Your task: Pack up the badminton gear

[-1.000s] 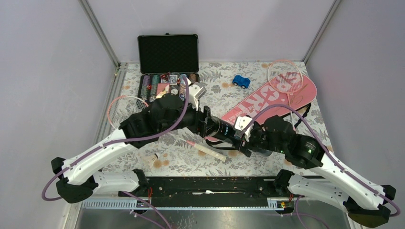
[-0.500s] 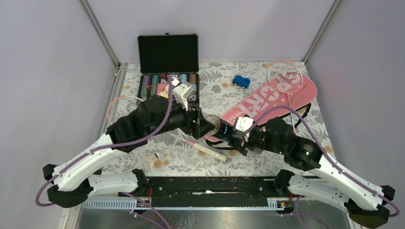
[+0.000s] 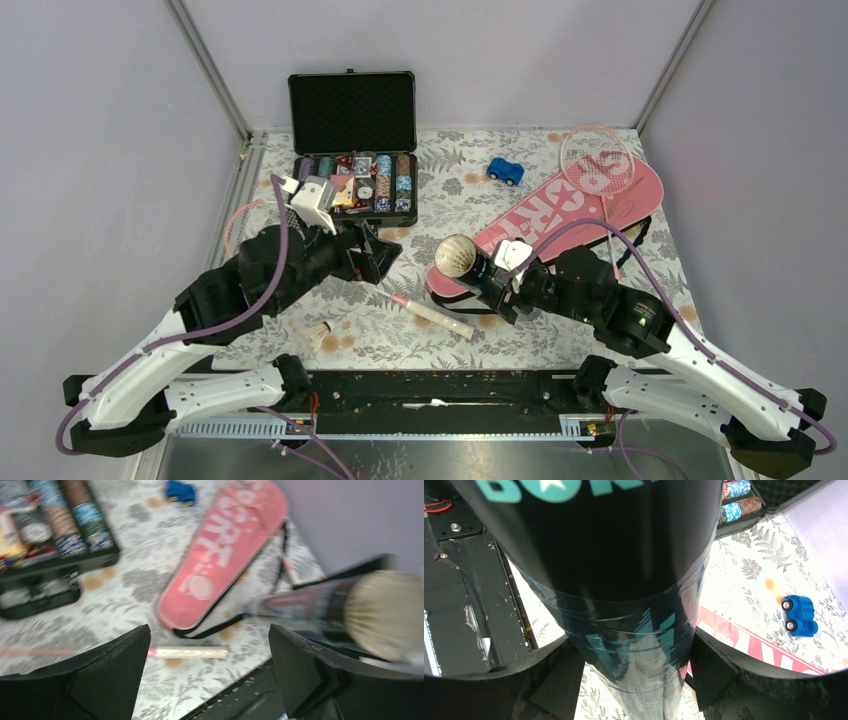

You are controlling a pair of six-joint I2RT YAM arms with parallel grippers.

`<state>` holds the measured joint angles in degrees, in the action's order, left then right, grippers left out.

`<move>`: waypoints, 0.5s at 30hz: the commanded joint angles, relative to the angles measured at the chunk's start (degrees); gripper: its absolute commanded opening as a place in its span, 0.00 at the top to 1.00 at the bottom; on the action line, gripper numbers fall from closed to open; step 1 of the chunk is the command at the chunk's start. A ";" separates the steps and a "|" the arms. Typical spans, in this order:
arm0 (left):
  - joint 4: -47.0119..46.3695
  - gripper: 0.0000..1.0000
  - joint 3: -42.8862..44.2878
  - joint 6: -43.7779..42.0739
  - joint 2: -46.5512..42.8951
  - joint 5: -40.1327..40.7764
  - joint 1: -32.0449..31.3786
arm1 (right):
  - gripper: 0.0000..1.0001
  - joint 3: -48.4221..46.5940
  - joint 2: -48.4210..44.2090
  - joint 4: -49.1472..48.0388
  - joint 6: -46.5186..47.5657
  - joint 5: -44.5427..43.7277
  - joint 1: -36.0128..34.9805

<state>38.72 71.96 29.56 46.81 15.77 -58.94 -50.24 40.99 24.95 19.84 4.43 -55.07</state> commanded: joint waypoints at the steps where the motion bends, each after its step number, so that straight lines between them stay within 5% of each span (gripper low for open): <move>1: 9.83 0.04 -4.06 8.67 0.49 18.32 0.08 | 0.55 -0.93 -1.81 -2.93 -0.67 -2.09 -0.04; 7: 26.72 0.02 -9.22 34.43 0.16 31.73 1.00 | 0.55 -1.44 -3.38 -2.50 -0.83 -2.31 -0.04; 15: 29.41 0.05 -25.17 50.96 -13.81 25.64 1.86 | 0.55 -1.29 -4.76 -2.96 -0.76 -1.98 -0.04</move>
<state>65.32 52.10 68.01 39.29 41.15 -57.58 -50.24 37.19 24.99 19.25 3.55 -55.07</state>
